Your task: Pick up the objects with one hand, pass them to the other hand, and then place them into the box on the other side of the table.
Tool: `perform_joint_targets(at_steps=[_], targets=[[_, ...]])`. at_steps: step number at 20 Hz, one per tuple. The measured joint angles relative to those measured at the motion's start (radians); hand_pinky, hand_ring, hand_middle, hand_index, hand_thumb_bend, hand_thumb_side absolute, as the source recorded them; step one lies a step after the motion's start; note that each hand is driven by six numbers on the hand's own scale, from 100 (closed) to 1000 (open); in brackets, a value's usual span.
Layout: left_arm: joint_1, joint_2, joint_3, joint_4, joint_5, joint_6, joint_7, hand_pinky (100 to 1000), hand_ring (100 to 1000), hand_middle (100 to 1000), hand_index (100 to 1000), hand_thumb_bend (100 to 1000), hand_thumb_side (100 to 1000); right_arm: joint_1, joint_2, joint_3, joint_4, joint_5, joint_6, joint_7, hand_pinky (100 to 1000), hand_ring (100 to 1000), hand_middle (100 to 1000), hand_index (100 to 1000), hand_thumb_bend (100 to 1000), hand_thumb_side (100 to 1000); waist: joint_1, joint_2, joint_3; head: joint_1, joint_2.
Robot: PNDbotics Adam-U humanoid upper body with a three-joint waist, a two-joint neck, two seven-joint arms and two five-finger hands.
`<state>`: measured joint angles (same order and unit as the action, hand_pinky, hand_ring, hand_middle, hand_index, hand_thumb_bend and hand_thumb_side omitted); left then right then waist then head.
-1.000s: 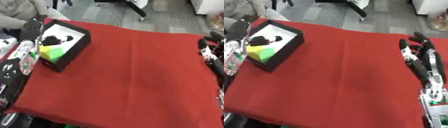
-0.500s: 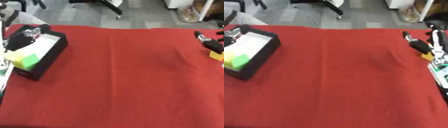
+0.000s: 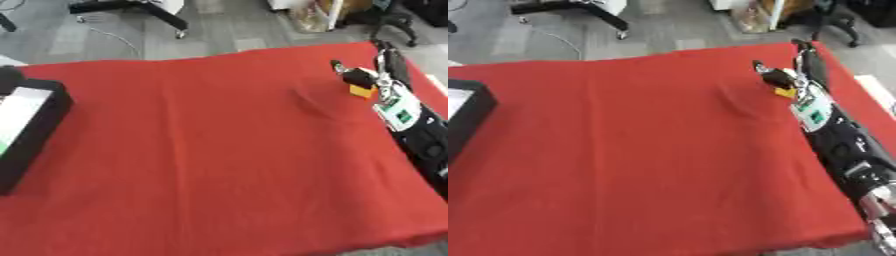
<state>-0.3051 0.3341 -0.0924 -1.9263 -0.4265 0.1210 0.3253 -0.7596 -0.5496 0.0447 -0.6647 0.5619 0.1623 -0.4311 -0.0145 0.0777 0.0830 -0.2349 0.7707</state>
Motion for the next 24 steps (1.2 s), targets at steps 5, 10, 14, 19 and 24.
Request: perform_joint_targets(at_steps=[5, 10, 14, 19, 24], targets=[[0.021, -0.037, -0.024, 0.001, 0.003, -0.013, -0.014, 710, 759, 761, 902, 874, 680, -0.006, 0.000, -0.028, 0.094, 0.059, 0.094, -0.047, 734, 800, 841, 929, 508, 540, 0.000, 0.000, 0.005, -0.023, -0.007], [0.033, -0.049, -0.038, 0.002, 0.004, -0.015, -0.025, 706, 754, 759, 904, 872, 683, -0.005, 0.000, -0.038, 0.144, 0.013, 0.112, -0.053, 709, 753, 784, 910, 498, 542, 0.000, 0.001, 0.007, -0.034, -0.008], [0.034, -0.055, -0.046, 0.006, 0.004, -0.014, -0.036, 706, 753, 758, 906, 871, 681, -0.005, 0.009, -0.036, 0.153, -0.040, 0.095, -0.051, 698, 736, 763, 904, 498, 543, 0.000, 0.001, 0.010, -0.042, -0.008], [0.034, -0.063, -0.051, 0.008, 0.004, -0.012, -0.046, 705, 751, 757, 907, 868, 682, -0.007, 0.019, -0.030, 0.150, -0.082, 0.063, -0.047, 688, 727, 756, 900, 497, 548, 0.000, 0.007, 0.015, -0.050, -0.008], [0.032, -0.063, -0.054, 0.008, 0.004, -0.012, -0.050, 705, 750, 756, 907, 867, 683, -0.023, 0.023, -0.025, 0.139, -0.096, 0.056, -0.055, 670, 698, 713, 858, 466, 499, 0.000, 0.016, 0.024, -0.065, -0.018]])
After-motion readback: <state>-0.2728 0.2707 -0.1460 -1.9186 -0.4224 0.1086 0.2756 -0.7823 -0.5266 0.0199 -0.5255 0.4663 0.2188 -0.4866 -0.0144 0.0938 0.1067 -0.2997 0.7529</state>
